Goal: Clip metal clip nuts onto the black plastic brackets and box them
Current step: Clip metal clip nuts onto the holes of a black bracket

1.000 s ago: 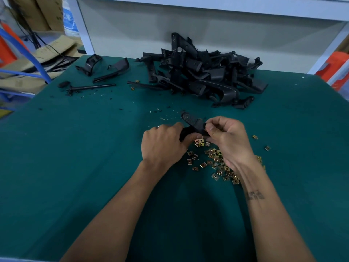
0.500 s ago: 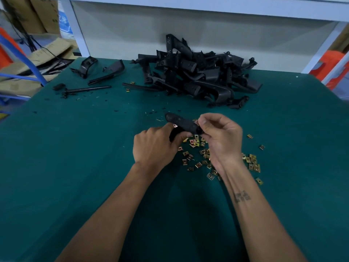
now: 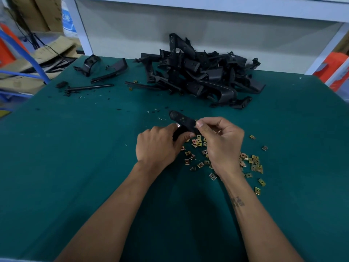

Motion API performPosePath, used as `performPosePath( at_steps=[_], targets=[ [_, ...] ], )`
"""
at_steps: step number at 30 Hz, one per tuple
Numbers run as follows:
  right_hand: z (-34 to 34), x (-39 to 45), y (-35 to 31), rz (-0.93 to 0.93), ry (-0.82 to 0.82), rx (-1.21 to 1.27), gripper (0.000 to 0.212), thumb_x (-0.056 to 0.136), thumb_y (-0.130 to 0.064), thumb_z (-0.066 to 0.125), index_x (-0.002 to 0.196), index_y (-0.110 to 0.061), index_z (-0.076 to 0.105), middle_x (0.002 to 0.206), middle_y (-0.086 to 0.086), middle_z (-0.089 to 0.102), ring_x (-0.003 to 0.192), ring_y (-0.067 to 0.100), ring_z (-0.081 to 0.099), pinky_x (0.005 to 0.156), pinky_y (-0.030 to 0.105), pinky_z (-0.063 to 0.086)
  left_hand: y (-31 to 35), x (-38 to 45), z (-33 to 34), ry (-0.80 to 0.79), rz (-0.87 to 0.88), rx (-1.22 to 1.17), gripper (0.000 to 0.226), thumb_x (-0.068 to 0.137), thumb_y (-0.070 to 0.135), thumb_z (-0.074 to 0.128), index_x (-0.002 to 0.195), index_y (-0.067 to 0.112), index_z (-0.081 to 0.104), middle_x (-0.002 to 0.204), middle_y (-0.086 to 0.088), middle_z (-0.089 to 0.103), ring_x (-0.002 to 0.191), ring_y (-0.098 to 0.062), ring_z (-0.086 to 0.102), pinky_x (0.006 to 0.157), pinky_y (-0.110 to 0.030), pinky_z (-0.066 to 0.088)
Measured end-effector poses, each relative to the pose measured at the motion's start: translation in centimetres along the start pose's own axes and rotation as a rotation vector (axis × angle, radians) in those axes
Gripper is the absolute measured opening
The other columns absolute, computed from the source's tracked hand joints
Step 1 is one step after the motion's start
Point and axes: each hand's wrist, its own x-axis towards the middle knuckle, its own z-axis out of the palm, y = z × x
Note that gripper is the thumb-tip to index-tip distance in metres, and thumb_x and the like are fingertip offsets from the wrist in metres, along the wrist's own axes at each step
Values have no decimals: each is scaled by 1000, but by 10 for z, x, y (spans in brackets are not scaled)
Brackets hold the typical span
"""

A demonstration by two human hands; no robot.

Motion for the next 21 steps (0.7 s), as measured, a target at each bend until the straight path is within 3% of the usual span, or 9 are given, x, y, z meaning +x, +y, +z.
performPosePath(
  at_steps=[5,13,21],
  targets=[
    [3,2,1,80,64,128,27,87,-6,77,73,-29,79,72,-5,74,72,9,69,76,36,61,0,0,0,-24,-16,-1,75,89,85,20,92,27,67,68,-8,68,63,-37,65,53,-33,38],
    [4,3,5,-2,101,58,19,88,-12,78,78,-29,76,78,-5,75,74,7,68,73,27,56,0,0,-1,-63,-44,-8,83,85,89,9,92,27,65,69,-6,68,65,-36,65,54,-35,46],
    [-4,8,6,-47,18,-70,22,90,-8,76,80,-27,75,76,-6,74,73,11,67,72,30,58,1,0,-1,-63,-4,12,72,88,88,22,95,32,66,67,-5,68,63,-36,66,51,-32,38]
  ],
)
